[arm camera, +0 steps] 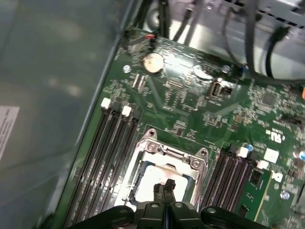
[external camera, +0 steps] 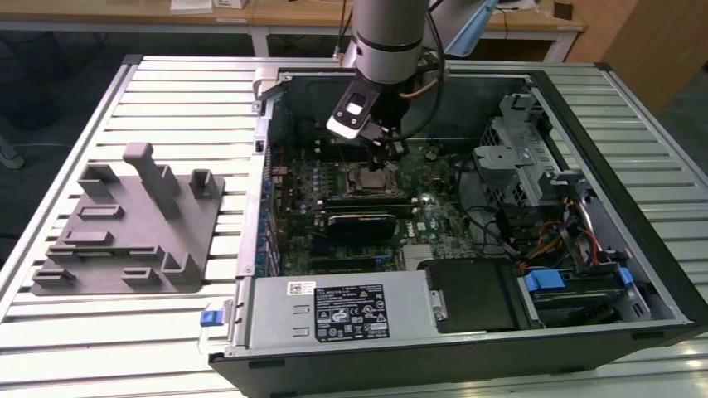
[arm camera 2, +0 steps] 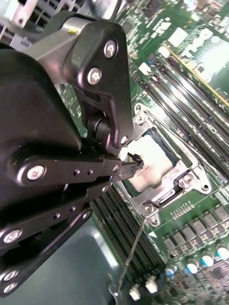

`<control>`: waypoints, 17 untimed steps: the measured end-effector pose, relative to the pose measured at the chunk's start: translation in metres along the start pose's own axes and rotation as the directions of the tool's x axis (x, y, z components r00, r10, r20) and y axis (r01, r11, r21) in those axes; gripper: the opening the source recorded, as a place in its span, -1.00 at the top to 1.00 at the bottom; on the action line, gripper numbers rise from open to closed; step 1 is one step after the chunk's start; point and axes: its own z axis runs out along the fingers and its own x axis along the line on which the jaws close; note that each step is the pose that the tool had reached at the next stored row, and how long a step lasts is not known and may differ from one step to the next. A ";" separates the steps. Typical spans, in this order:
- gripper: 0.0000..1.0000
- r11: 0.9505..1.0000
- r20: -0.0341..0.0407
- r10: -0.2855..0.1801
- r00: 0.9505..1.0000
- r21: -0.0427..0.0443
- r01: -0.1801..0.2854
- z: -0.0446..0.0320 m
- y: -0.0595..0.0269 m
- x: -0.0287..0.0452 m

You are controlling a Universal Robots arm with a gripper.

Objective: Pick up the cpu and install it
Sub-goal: 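Close the cpu cover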

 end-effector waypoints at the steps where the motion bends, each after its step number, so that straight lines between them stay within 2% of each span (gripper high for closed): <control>1: 0.79 1.000 0.000 -0.018 1.000 0.000 0.018 0.0000 0.0000 0.0000; 4: 0.79 0.997 -0.002 -0.073 0.997 0.000 0.073 0.0001 0.0000 0.0000; 6: 0.79 0.994 -0.003 -0.109 0.994 0.000 0.109 0.0002 0.0000 0.0000; 9: 0.79 0.987 -0.004 -0.162 0.987 0.000 0.162 0.0003 0.0000 0.0000; 15: 0.79 0.974 -0.006 -0.227 0.974 0.000 0.227 0.0004 0.0000 0.0000; 17: 0.79 0.968 -0.006 -0.250 0.968 0.000 0.250 0.0004 0.0000 0.0000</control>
